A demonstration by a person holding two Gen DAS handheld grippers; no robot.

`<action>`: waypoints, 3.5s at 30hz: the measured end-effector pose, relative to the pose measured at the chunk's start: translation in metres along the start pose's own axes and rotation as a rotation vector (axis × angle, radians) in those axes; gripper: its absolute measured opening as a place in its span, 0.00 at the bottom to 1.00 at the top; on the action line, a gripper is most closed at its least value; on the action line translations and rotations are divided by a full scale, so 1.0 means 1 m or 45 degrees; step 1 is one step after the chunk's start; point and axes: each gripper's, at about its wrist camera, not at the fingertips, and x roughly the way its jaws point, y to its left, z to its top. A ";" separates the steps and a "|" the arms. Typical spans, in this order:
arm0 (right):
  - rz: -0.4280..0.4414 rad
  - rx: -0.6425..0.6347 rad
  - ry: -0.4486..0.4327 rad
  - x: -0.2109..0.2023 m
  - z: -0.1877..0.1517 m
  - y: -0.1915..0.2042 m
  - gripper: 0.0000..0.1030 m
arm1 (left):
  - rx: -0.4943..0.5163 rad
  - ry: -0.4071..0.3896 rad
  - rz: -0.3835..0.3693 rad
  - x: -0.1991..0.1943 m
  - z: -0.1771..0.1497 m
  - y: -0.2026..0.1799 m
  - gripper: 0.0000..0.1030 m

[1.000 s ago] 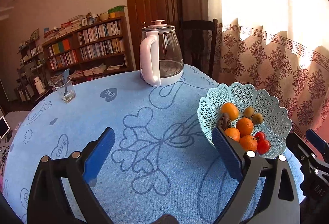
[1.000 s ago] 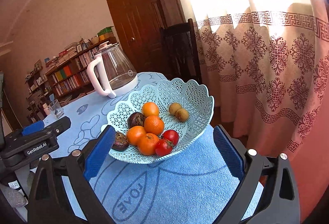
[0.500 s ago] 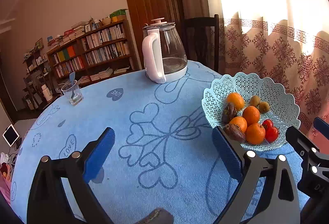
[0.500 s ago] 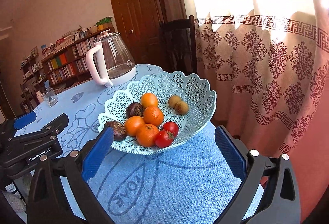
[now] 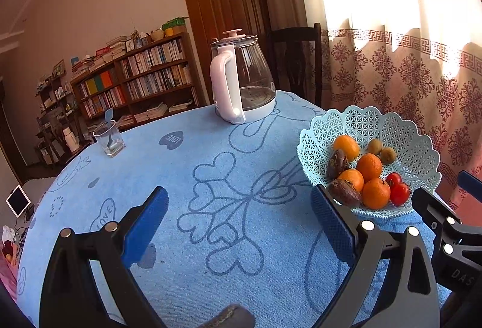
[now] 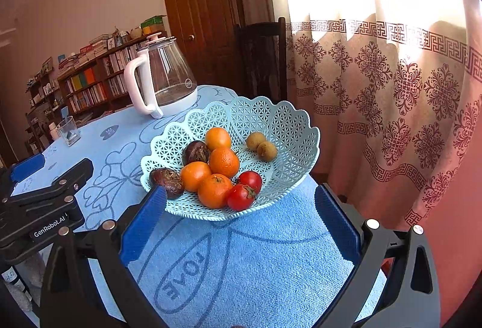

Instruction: Organize fruits

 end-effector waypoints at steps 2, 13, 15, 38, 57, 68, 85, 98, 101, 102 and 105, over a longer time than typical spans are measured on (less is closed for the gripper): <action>0.000 -0.001 0.000 0.000 0.000 0.000 0.97 | 0.000 0.001 0.003 0.000 0.000 -0.001 0.92; -0.009 -0.022 -0.002 0.000 0.000 0.002 0.97 | 0.009 0.000 0.002 0.000 -0.002 -0.002 0.92; -0.009 -0.022 -0.002 0.000 0.000 0.003 0.97 | 0.014 -0.001 0.001 -0.001 -0.003 -0.003 0.92; -0.009 -0.024 0.000 0.001 0.000 0.002 0.97 | 0.044 0.000 0.016 0.000 -0.006 -0.007 0.92; -0.010 -0.025 0.001 0.001 0.000 0.003 0.97 | 0.044 0.001 0.016 0.000 -0.006 -0.008 0.92; -0.010 -0.024 0.003 0.001 0.000 0.003 0.97 | 0.046 0.002 0.016 0.000 -0.007 -0.008 0.92; -0.014 -0.023 0.015 0.004 -0.006 0.000 0.97 | 0.063 0.009 0.008 0.002 -0.013 -0.010 0.92; -0.016 -0.023 0.022 0.005 -0.007 0.000 0.97 | 0.067 0.012 0.007 0.002 -0.014 -0.009 0.92; -0.017 -0.024 0.021 0.005 -0.006 0.000 0.97 | 0.068 0.012 0.007 0.001 -0.014 -0.009 0.92; -0.017 -0.024 0.021 0.005 -0.006 0.000 0.97 | 0.067 0.012 0.007 0.001 -0.014 -0.009 0.92; -0.017 -0.024 0.022 0.005 -0.006 0.000 0.97 | 0.068 0.011 0.007 0.001 -0.014 -0.009 0.92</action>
